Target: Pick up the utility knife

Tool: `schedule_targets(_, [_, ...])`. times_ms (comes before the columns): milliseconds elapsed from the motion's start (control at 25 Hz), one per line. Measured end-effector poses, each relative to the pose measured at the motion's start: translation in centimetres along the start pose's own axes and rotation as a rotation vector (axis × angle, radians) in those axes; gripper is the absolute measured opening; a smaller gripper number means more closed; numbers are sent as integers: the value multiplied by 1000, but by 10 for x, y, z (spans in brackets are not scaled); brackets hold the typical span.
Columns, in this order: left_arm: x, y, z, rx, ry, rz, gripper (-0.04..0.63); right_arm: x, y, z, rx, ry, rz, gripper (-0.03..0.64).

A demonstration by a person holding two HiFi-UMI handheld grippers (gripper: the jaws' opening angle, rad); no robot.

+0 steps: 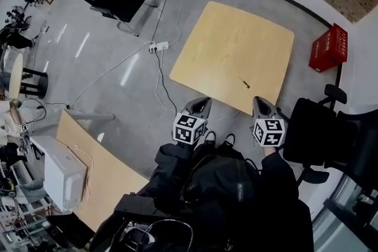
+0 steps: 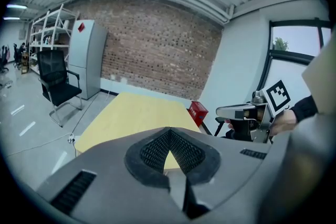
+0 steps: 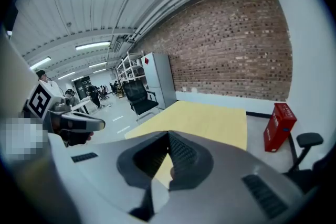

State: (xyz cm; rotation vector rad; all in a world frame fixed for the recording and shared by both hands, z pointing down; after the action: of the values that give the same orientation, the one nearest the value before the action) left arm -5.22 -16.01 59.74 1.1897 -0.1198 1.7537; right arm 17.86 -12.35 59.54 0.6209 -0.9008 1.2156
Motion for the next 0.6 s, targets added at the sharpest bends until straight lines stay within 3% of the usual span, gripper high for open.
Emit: schedule_targets(600, [65,26,17,-60,167,-85,2,62,-6,74,-117,223,-79,3])
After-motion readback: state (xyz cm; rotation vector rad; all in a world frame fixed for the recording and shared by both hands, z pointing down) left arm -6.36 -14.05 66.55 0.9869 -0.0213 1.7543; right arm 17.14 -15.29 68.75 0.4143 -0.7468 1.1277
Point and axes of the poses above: the fingertips, and each gripper's own axes: z forward along the fingers, y to its left, x out of its underside, the point moved 6 cm from there along -z, backward along the fingers, and after that the axes turned 9 degrees about -z, right-handed, at the moved point
